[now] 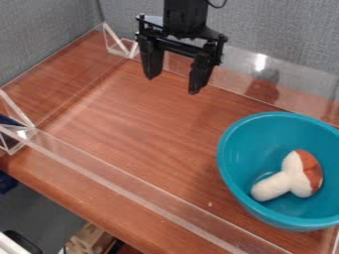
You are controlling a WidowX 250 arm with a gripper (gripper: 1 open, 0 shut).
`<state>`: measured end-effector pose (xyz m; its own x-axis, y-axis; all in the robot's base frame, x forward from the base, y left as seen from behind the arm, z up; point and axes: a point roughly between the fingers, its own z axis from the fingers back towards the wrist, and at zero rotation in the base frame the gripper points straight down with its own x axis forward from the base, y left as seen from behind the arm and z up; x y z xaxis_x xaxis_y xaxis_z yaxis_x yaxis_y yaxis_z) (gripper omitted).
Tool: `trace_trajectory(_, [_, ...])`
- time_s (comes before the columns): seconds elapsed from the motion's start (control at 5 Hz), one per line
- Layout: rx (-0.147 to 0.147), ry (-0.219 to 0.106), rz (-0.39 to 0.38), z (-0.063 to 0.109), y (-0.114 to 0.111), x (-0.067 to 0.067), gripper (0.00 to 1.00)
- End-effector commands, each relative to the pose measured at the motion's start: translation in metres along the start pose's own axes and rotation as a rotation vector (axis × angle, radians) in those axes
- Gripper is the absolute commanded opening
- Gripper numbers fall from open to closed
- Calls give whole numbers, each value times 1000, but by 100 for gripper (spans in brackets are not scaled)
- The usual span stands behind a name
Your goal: Remove the mushroom from inside the blue bowl and put it on the table
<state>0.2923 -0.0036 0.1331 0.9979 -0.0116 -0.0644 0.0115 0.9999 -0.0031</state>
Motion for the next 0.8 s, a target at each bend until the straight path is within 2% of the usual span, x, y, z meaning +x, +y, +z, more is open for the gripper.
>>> trace_trajectory(0.0, [-5, 8, -15, -5, -5, -1, 100])
trace_trajectory(0.4, [-23, 6, -90, -15, -31, -3, 100])
trace_trajectory(0.6, [-34, -16, -163, -15, -57, -8, 100])
